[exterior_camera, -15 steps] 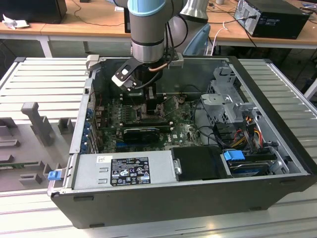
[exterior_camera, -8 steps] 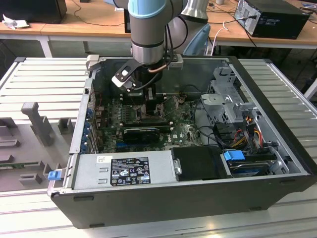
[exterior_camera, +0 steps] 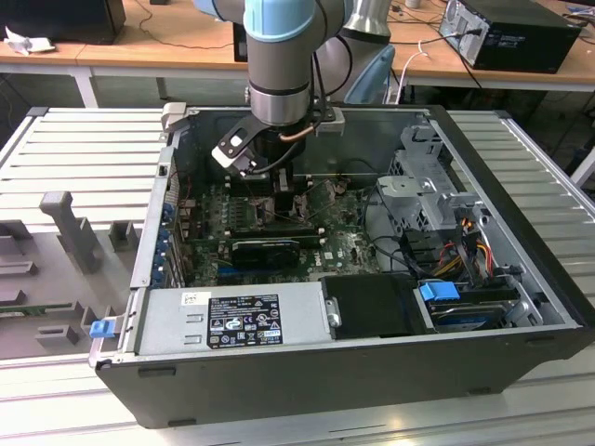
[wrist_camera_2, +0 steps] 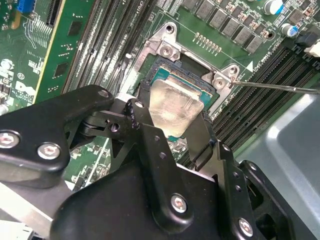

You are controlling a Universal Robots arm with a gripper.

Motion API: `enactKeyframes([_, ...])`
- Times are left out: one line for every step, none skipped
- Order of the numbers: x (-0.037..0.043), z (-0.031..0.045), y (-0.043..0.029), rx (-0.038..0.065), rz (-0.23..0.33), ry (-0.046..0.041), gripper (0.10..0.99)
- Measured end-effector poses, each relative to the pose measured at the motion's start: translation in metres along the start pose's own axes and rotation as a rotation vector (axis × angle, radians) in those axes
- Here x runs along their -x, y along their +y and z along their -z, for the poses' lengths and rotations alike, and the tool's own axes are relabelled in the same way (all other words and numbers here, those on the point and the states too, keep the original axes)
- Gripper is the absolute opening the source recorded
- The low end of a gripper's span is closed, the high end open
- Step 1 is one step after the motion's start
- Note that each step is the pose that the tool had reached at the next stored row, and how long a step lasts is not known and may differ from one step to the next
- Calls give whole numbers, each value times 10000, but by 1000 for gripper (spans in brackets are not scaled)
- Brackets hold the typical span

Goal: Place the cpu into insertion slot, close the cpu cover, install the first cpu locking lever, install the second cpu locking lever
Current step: 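Place the cpu into insertion slot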

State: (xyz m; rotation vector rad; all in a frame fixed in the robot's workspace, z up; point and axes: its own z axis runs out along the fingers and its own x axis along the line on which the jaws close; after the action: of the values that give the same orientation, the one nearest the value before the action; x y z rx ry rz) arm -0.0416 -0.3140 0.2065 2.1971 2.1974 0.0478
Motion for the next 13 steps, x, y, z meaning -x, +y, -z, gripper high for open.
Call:
enactKeyframes([0, -1, -14, 0, 2, 6, 529])
enactKeyframes([0, -3, -26, 0, -2, 8, 529])
enactKeyframes([1, -8, -26, -1, -25, 5, 529])
enactKeyframes([3, -9, -24, -1, -44, 5, 529])
enactKeyframes([5, -11, -17, -2, -53, 4, 529])
enactKeyframes([5, -12, -17, -3, -54, 4, 529])
enactKeyframes([5, -15, -18, -3, -55, 5, 529])
enactKeyframes([5, -19, -17, -1, -55, 7, 529])
enactKeyframes([5, -23, -18, -2, -55, 6, 529])
enactKeyframes([5, -27, -18, -3, -54, 5, 529])
enactKeyframes([6, -28, -18, -4, -54, 3, 529])
enactKeyframes([6, -29, -18, -5, -54, 2, 529])
enactKeyframes([6, -30, -18, -4, -54, 3, 529])
